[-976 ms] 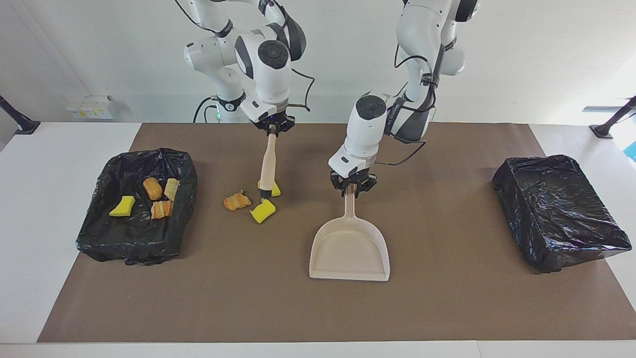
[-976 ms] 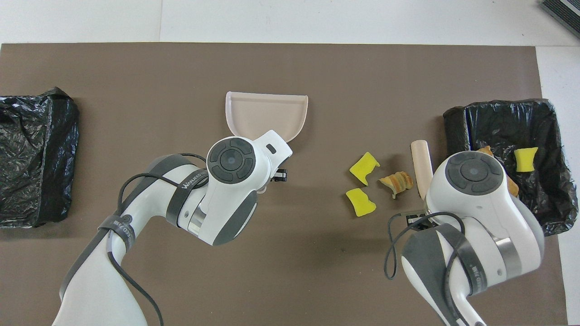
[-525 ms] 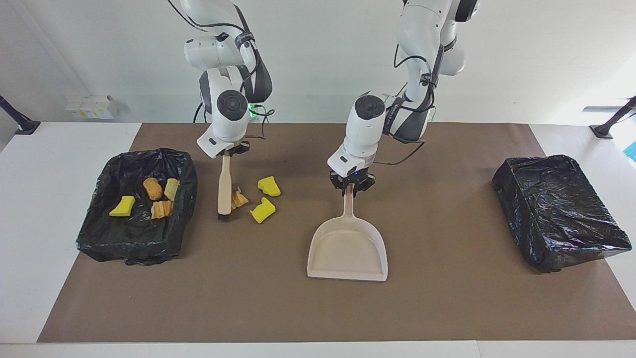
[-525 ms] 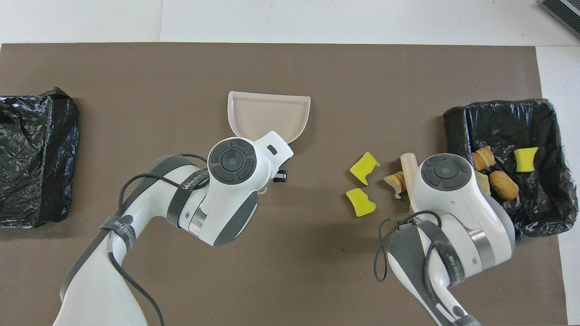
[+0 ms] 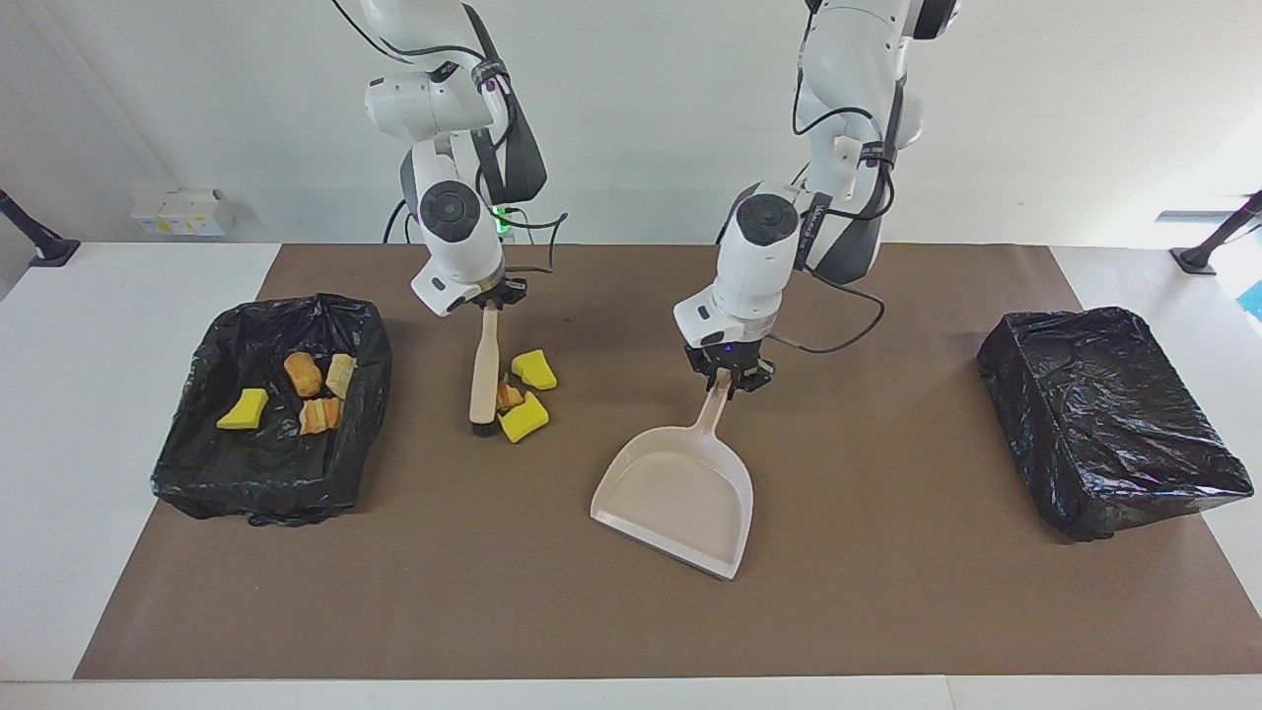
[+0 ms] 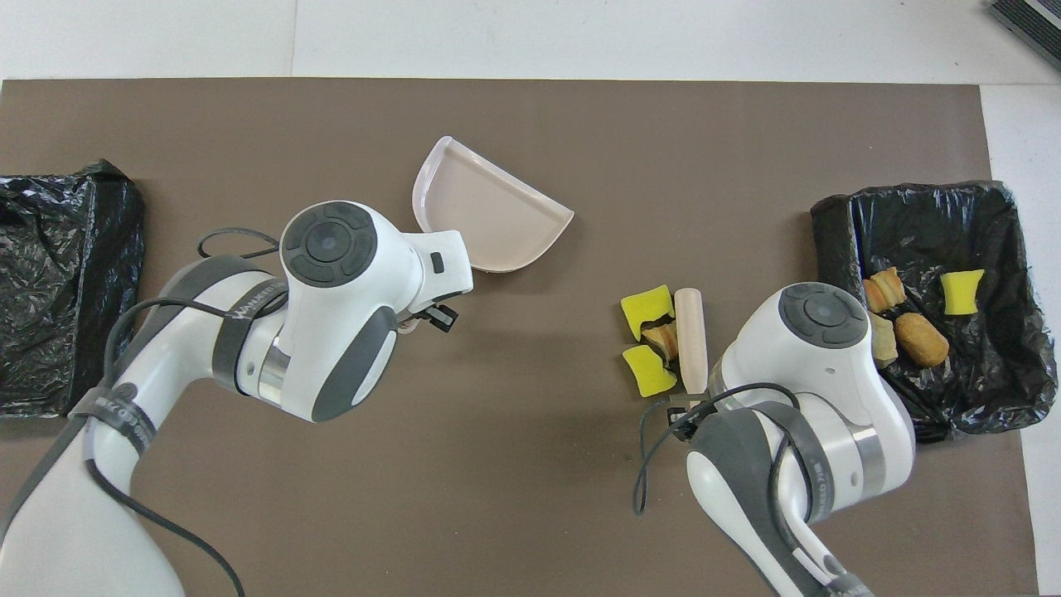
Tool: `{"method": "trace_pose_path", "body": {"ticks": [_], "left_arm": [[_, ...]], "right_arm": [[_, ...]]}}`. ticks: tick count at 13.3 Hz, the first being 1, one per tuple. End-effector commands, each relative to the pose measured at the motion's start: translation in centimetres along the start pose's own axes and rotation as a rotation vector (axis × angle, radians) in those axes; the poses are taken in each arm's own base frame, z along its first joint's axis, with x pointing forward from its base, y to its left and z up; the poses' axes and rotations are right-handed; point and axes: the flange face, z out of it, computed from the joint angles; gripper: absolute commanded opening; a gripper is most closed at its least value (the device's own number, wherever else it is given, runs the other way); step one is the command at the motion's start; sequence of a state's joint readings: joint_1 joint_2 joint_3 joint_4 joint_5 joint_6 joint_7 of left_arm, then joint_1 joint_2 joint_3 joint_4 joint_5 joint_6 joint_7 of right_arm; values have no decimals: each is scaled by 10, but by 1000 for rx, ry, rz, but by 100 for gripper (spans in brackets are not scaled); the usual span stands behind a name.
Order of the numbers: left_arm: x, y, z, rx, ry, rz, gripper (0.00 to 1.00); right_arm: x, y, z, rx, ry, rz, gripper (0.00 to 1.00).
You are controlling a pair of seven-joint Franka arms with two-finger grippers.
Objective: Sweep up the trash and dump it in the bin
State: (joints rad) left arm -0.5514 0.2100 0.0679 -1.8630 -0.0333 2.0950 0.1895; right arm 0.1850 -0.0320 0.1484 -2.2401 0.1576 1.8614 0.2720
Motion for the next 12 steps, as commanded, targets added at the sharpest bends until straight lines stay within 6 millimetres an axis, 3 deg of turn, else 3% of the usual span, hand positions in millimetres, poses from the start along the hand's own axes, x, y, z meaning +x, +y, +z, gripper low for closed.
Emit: {"method": "trace_pose_path", "body": {"ticks": [1,4,7,10,12], "left_arm": [[-33,-30,-47,-14,-39,210,0],[-53,-44,-52,-53,-93,462,0],[-69,-43,-41,-67,-113,642,0],[-68,-29,-19,-36,-143,745,0],[-62,-5,-4,25,-208,839,0]], "right_arm": [[-1,-23,-11,61,11,-2,0],[-13,0,-41,-10,23,82,0],[-34,30,-31,-273,49,40,0],[-33,25,-7,-274,16,61,0],[-33,13,-6,-162,1,68,0]]}}
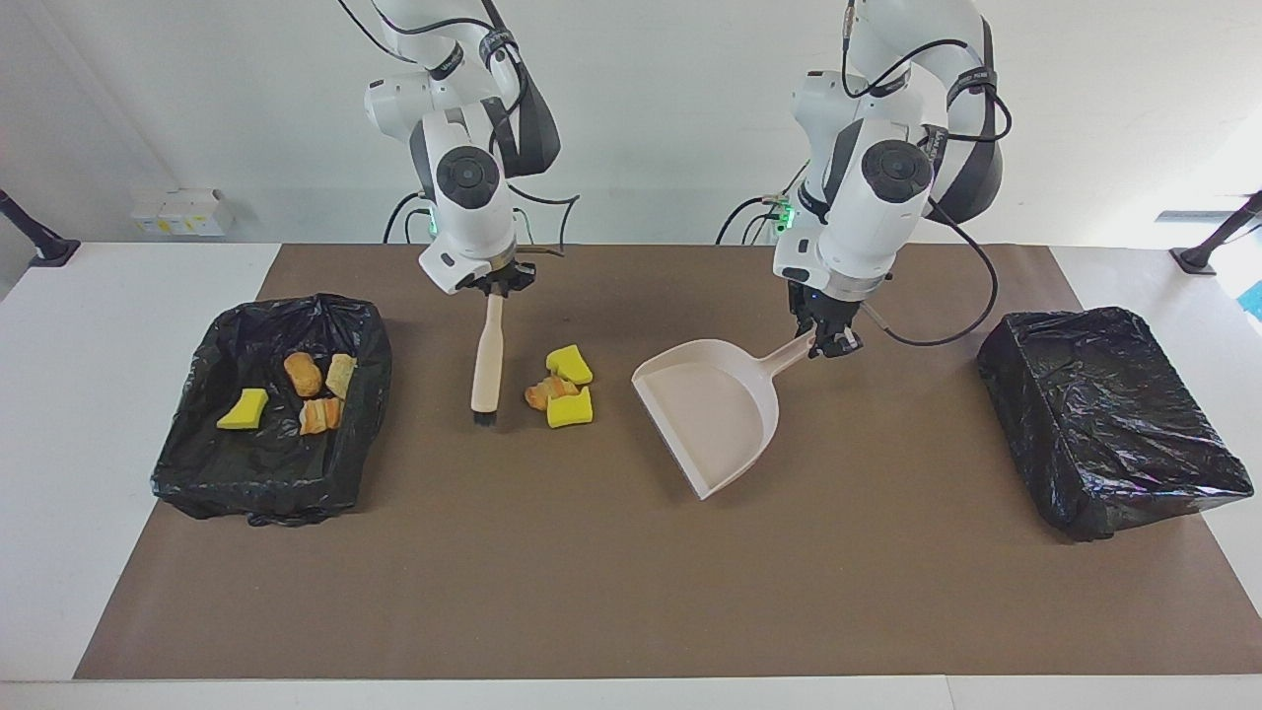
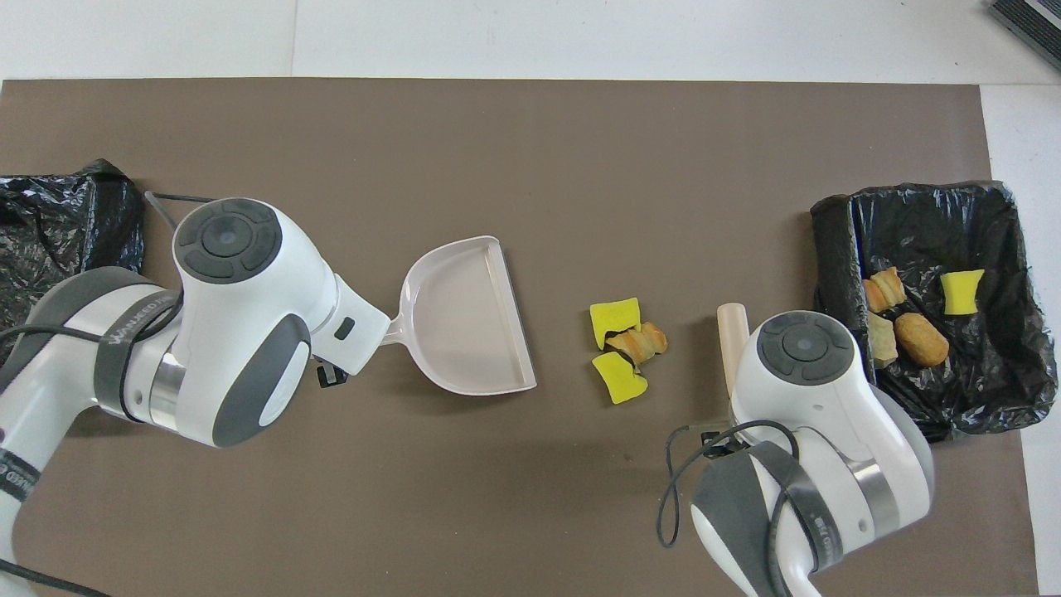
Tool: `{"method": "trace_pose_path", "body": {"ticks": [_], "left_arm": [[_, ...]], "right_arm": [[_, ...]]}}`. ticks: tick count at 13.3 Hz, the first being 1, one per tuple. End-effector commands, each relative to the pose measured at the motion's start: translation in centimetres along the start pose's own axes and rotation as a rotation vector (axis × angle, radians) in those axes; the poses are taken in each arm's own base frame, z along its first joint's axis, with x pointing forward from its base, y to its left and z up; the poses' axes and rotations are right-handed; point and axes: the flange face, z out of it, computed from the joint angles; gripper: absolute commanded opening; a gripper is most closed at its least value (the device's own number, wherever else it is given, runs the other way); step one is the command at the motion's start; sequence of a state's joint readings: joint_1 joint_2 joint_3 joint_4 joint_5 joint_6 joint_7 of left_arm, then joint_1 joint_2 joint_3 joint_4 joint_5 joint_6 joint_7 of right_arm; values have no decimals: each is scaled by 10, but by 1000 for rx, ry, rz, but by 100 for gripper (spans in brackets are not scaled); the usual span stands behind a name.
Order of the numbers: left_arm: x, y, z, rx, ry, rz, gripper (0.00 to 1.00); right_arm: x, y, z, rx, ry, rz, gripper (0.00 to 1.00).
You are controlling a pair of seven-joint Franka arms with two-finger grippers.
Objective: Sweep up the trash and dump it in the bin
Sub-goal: 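Sweep the pieces with the right gripper into the dustpan held by the left gripper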
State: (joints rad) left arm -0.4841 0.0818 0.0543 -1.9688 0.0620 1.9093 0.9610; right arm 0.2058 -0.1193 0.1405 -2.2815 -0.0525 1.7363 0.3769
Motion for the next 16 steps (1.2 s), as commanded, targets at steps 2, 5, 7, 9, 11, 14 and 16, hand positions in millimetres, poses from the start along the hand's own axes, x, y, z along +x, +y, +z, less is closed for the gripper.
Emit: {"method": "trace_pose_path", "body": {"ticks": [2,5,7,9,11,14,16], "left_arm": [[17,17,12,45,-52,85,0],[15,24,24,56,-40,91,0],[13,26,28,65,-32,94,0],[13,28,33,83,-14,95,0],[22,29,46,84,-14,99,0],[29,32,55,100,-1,112,0],[36,34,54,133,24,125,0]], "right_arm": [[1,-17,0,176,-20,38,0],[12,-40,9,254,-29,59,0],[25,-58,10,309,-39,12,0],[33,-84,6,402,-12,15,0],[38,-116,-5,432,17,-20,0],[34,-147,-20,553,31,-11,0],[24,-166,-28,597,23,4,0]]}}
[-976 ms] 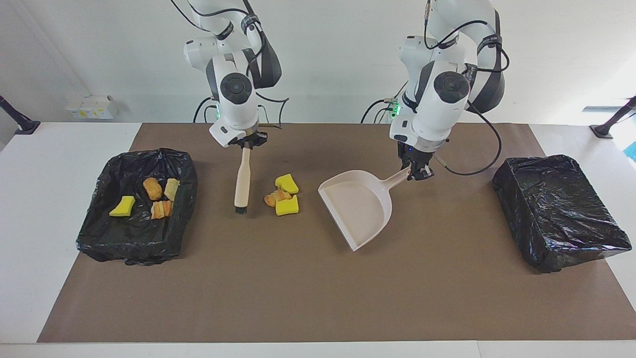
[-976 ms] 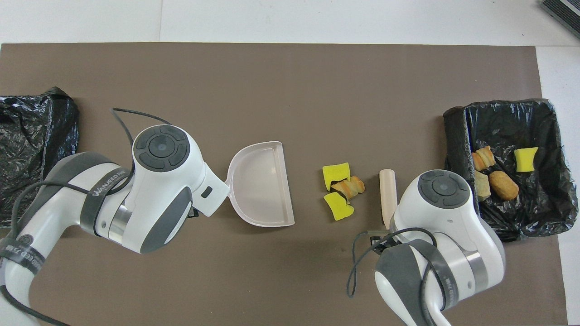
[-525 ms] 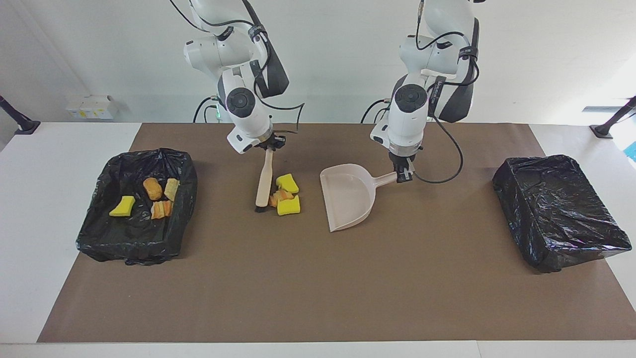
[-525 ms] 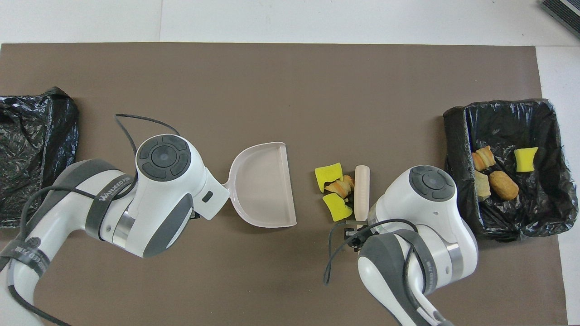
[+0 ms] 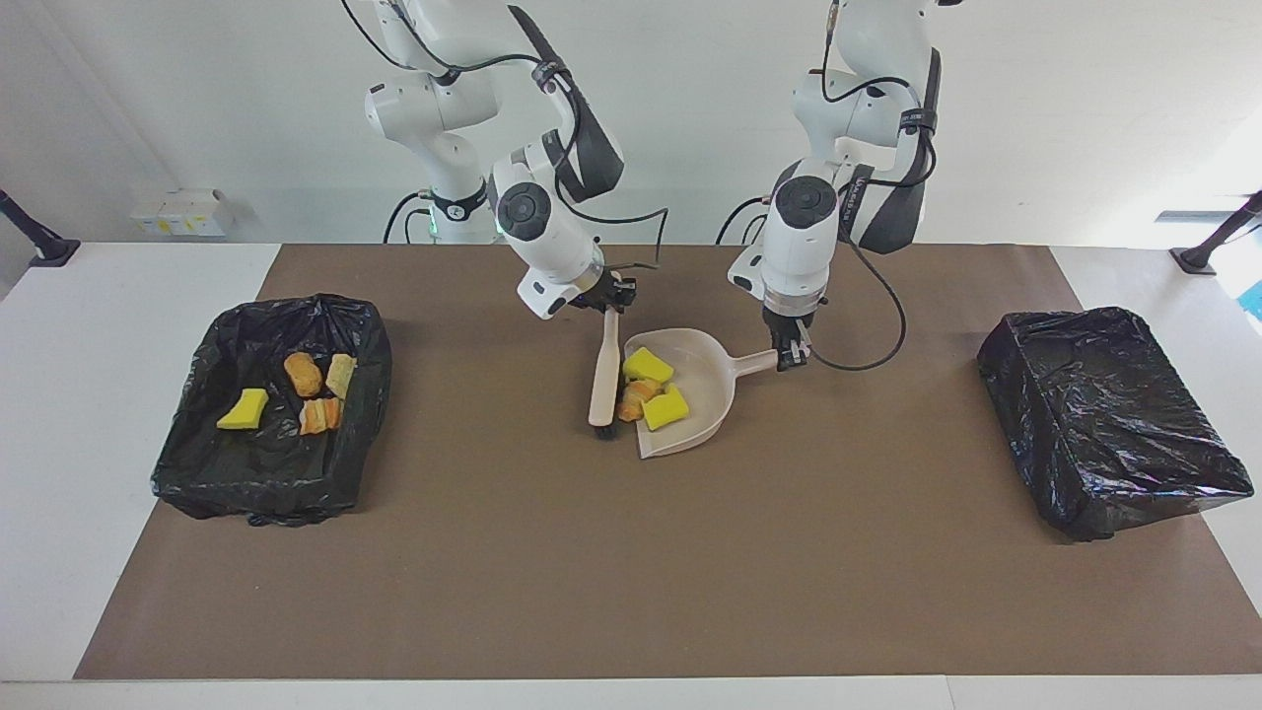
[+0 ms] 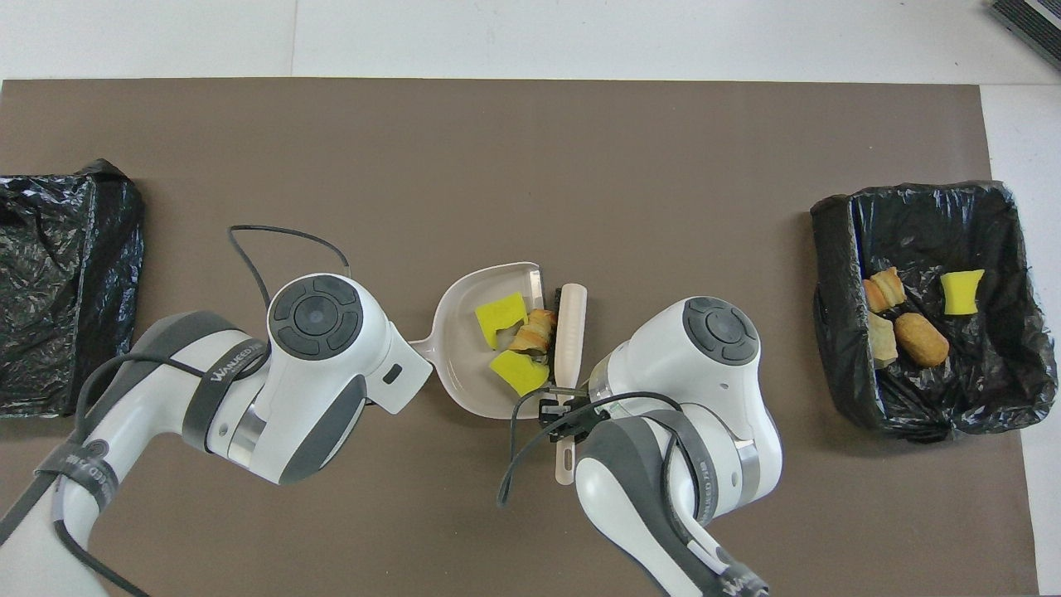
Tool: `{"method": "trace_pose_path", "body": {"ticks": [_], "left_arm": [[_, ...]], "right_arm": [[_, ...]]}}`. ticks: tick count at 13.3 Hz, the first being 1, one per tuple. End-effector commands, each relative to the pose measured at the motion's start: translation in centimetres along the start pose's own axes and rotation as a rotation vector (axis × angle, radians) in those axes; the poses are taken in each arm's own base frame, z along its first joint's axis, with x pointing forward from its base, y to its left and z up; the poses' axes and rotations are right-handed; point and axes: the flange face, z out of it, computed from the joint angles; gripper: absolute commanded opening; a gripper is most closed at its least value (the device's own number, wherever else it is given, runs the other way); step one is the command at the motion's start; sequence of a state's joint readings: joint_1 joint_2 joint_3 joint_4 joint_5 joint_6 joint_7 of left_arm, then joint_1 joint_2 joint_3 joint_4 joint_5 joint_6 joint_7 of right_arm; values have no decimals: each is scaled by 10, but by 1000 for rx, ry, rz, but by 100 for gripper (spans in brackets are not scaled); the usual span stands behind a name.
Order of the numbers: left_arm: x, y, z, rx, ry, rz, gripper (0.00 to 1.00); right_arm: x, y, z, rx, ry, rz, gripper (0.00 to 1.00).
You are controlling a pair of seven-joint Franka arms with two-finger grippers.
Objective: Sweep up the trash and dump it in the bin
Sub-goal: 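Sweep the pieces with the right gripper into the dustpan held by the left gripper, then carry the loaded dustpan with the left gripper over the bin nearer it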
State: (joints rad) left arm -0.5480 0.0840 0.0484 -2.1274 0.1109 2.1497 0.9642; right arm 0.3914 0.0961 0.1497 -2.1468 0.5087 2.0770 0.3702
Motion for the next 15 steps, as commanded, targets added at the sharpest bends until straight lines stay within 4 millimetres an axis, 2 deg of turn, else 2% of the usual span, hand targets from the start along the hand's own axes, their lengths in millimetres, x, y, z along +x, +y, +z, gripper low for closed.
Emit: {"method": "trace_pose_path", "body": {"ticks": [1,2,3,5,7,9,12,14,15], "left_arm": [[4,8,5,46,20,18,0],[-1,6,8,63,34,23,0],[-5,1,9,73,47,13,0],[-19,-12,10,64,88,12,0],[-29,-22,11,38,130,35,0],[-43,-34,1,44,135,23,0],[-79,-60,-30,-6,121,56,0],[-112,-80,-57,-34,122,71,0],[-131,-89,-69,-48,120,64,0]], "right_arm": [[-6,-29,-7,69,0,5,0],[-14,-37,-16,54,-2,-9,0],[-24,-35,-24,9,-28,-32,0],[-40,-22,-53,-120,-23,-85,0],[-50,-1,-78,-205,-46,-79,0],[-61,9,-89,-273,-55,-84,0],[-82,10,-81,-276,-63,-86,0],[-105,-10,-60,-245,-112,-106,0],[-110,-15,-46,-244,-105,-94,0]]}}
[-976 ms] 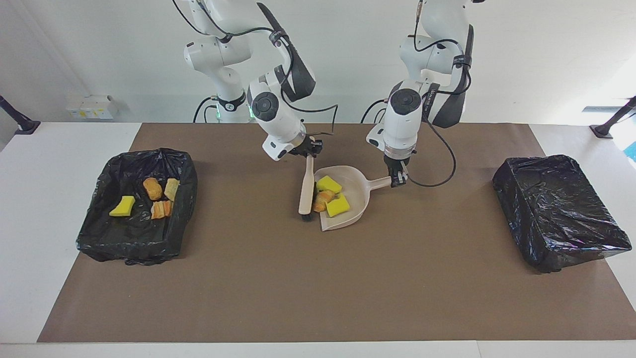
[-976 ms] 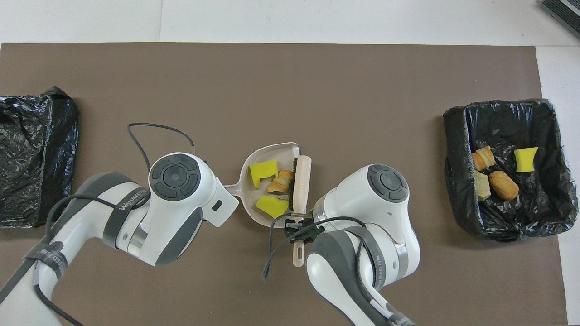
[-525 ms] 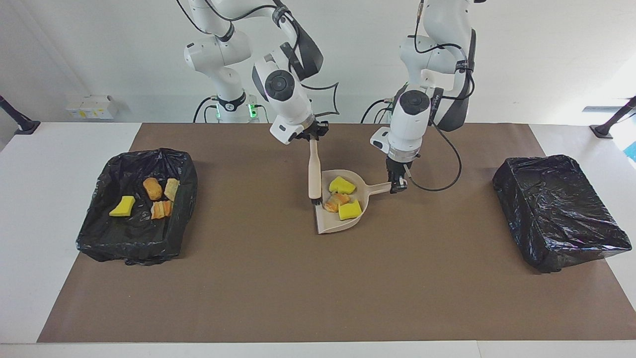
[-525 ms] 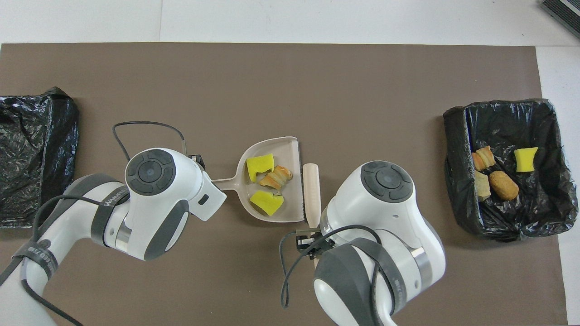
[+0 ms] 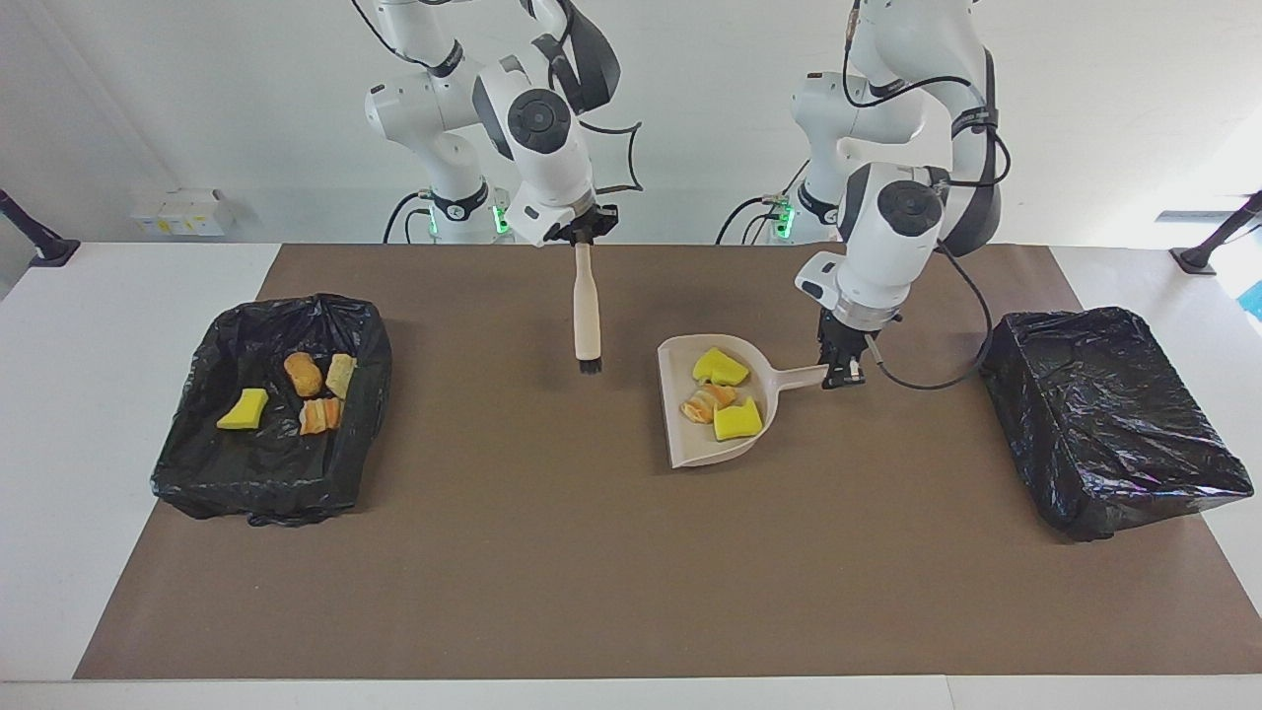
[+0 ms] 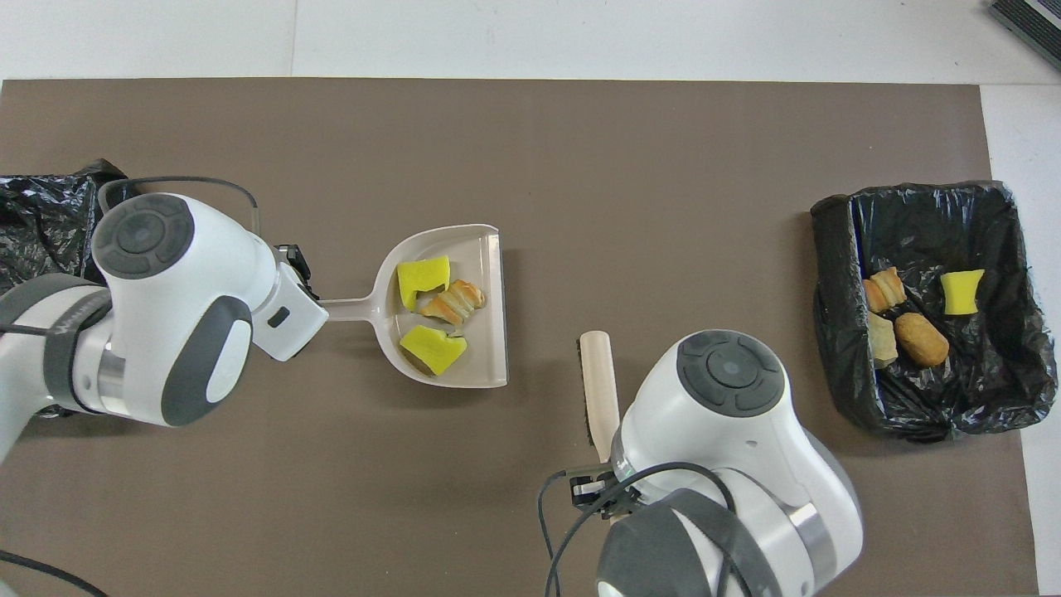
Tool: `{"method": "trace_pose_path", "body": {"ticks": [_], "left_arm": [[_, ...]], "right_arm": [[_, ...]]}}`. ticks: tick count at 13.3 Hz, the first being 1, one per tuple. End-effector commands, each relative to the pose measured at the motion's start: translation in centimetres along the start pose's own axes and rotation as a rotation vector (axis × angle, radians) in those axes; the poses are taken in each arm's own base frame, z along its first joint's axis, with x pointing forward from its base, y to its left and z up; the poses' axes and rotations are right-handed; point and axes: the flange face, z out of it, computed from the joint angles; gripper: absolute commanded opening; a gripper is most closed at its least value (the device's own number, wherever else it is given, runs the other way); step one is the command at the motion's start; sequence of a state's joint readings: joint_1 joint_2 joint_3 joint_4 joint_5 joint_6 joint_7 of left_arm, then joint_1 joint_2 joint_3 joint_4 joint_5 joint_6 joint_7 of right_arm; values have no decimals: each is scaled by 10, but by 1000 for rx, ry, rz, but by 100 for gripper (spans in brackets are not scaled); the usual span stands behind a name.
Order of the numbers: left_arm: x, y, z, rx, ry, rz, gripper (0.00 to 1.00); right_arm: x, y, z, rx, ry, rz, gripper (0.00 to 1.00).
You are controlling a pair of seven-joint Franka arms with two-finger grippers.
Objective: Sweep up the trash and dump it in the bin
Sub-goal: 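Carry the loaded dustpan with the left gripper over the bin nearer it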
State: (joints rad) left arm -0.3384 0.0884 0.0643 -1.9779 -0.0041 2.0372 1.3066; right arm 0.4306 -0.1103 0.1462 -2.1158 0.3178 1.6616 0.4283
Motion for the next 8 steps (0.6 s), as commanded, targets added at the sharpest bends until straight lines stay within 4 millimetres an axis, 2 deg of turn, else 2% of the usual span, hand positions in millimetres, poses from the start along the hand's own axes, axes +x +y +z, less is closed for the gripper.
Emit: {"method": "trace_pose_path", "body": {"ticks": [1,2,5,6,8], "left_arm": [[-46,-20,-39,-30,19,0,0],[-60,-22,-50,-28,21,2,0],[-135,-34,-86,-9,27,20,0],[-169,-34,-89,-2,29,28,0],[-228,-29,-93,2,33,63,0]], "right_arm": [[-23,-32,35,15,26,34,0],[-26,-43,44,28,34,52,0],[-23,-55,64,37,50,62,0],[-15,-57,69,48,63,81,0],[-9,-71,83,68,83,77,0]]}}
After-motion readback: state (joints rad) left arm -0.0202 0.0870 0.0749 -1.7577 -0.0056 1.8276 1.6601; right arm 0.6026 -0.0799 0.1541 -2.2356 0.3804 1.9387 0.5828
